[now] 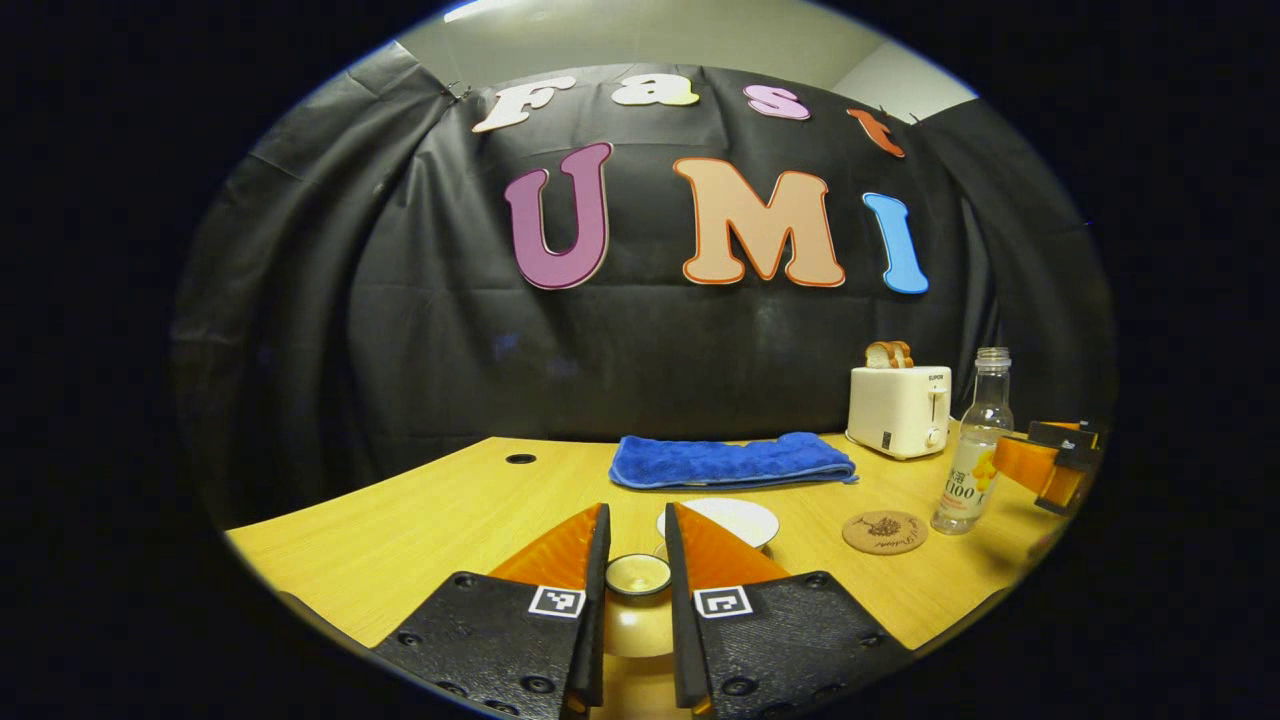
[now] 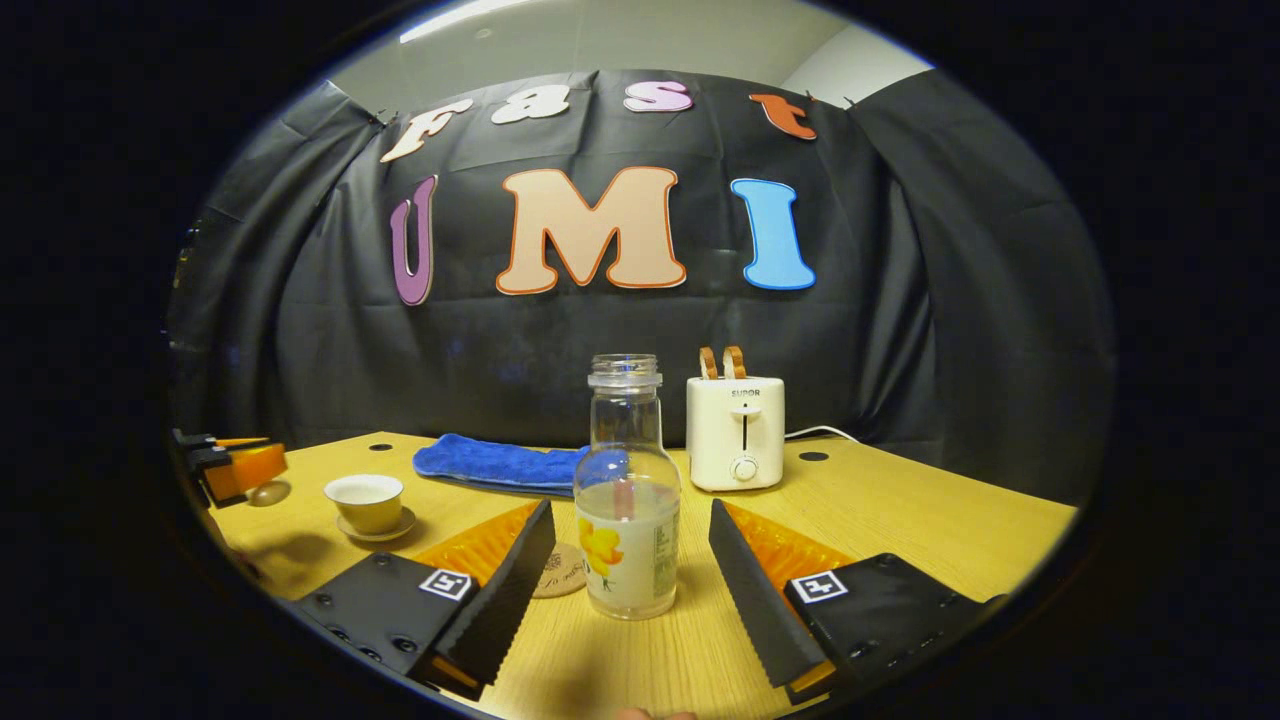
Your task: Open the teacup lid with one hand, grasp the water bottle and pour water into the teacup with the other hand; after pouring, place the water bottle on the coaster and then close the teacup lid.
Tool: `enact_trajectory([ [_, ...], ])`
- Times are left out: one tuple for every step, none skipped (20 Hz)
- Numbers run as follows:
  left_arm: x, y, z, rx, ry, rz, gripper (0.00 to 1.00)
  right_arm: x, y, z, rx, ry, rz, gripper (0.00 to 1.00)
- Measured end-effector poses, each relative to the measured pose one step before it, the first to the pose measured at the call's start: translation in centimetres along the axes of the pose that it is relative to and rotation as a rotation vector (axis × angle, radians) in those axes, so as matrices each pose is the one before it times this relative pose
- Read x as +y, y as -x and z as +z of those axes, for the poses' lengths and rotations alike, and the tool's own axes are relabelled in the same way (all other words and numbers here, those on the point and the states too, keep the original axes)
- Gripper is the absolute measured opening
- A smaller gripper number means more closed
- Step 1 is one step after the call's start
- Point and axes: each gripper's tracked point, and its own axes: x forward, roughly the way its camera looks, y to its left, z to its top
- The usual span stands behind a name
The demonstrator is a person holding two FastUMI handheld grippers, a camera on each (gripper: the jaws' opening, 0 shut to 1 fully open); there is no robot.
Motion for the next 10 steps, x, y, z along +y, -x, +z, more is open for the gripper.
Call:
enact_trajectory([
  [0.09, 0.453, -0.051, 0.00093, 0.00125, -0.00703, 0.25, 0.301, -0.607, 0.061, 0.00088, -0.00024, 0.00343, 0.94],
  [0.224, 0.338, 0.047, -0.00003, -0.00157, -0.00268, 0.25, 0.079, -0.583, -0.029, -0.00037, 0.00001, 0.0007, 1.0],
  [0.225, 0.435, -0.015, 0.00024, 0.00108, -0.00016, 0.25, 0.086, -0.638, -0.006, 0.00031, -0.00035, -0.00042, 0.93],
  [0.123, 0.267, -0.001, 0.00092, -0.00141, -0.00104, 0.25, -0.023, -0.65, -0.164, 0.00035, -0.00011, -0.00149, 0.99],
  [-0.057, 0.285, -0.027, 0.00028, -0.00002, -0.00594, 0.25, -0.057, -0.651, 0.109, -0.00183, 0.00028, -0.00356, 0.99],
  [-0.09, 0.264, 0.026, 0.00047, -0.00147, -0.01145, 0.25, -0.09, -0.744, -0.076, -0.00013, 0.00027, -0.00641, 0.93],
  [-0.143, 0.307, 0.002, -0.00046, -0.00044, -0.01193, 0.25, -0.152, -0.658, 0.06, 0.00068, 0.00034, -0.0085, 0.93],
  [-0.019, 0.256, -0.014, 0.00051, -0.00111, -0.0074, 0.25, -0.091, -0.592, -0.106, -0.00053, -0.00002, -0.00607, 1.0],
  [0.199, 0.29, 0.085, -0.00443, 0.00328, 0.00024, 0.25, -0.066, -0.51, -0.025, 0.00161, 0.00038, -0.00473, 0.99],
  [0.278, 0.05, 0.113, -0.0015, 0.00222, 0.00654, 0.25, -0.074, -0.448, -0.038, 0.00117, -0.00072, -0.0059, 0.99],
])
